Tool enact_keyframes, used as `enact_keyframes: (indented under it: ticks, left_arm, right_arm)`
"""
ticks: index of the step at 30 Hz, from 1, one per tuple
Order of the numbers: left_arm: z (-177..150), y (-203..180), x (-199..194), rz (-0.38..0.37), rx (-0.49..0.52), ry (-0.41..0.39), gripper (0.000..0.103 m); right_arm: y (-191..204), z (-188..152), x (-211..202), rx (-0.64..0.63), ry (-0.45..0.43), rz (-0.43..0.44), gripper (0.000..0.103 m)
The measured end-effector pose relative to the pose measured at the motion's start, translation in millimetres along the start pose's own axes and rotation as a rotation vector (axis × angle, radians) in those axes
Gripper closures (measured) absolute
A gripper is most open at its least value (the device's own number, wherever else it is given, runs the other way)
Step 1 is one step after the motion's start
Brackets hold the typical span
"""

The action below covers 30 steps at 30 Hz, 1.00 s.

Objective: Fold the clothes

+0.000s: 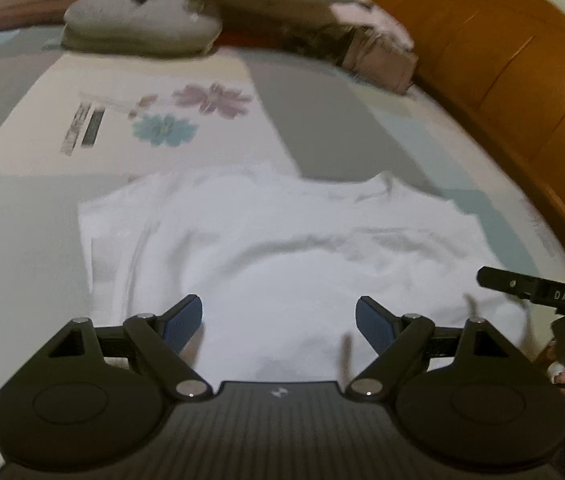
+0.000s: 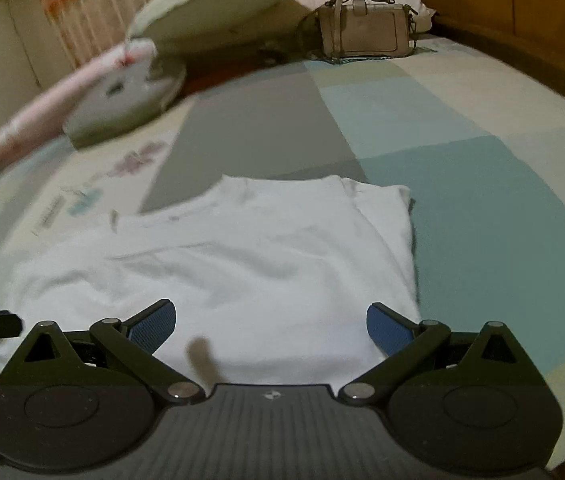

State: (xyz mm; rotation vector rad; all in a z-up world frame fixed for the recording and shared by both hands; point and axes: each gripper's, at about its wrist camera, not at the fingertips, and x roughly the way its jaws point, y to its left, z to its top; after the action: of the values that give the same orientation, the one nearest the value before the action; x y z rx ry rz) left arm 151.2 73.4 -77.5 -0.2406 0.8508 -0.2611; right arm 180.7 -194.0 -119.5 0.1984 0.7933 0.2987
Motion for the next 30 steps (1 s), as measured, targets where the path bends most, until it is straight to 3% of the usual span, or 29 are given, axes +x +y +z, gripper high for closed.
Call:
enact_keyframes:
  ticks: [4,6,9,15,20,26,30]
  left_arm:
    - [-3.1,4.8,7.4,-0.003,-0.017,0.028,0.014]
    - [-5.6,14.5,11.7,-0.006,-0.091,0.044,0.016]
    - [-3.6,22.4,-0.2,-0.053,-0.131,0.026,0.015]
    - [0.2,45.0,-21.9,-0.054,-0.137,0.009,0.015]
    - [-4.7,76.4,-30.5,-0.061,-0.214,0.031,0.015]
    - [-12.1,116.7,-17.7,-0.146,-0.375,0.1,0.015]
    - [-3.8,133.0,-2.5,-0.263,-0.445,0.108,0.015]
  right_arm:
    - [9.3,0.2,-7.4,-0.007,-0.021,0.008,0.0]
    - [14.1,-1.1,-10.3,-0.014,-0.018,0.015,0.0]
    - [18.5,-2.8,-16.1,-0.032,-0.02,0.015,0.0]
    - [25.9,-5.9,-24.1,-0.05,-0.028,0.043,0.0]
    - [29.6,-9.6,-29.0,-0.053,-0.042,0.057,0.0]
    - [31.4,-11.5,-31.4,-0.044,-0.046,0.068,0.0]
    - [32.9,-12.3,-32.7,-0.039,-0.05,0.07,0.0]
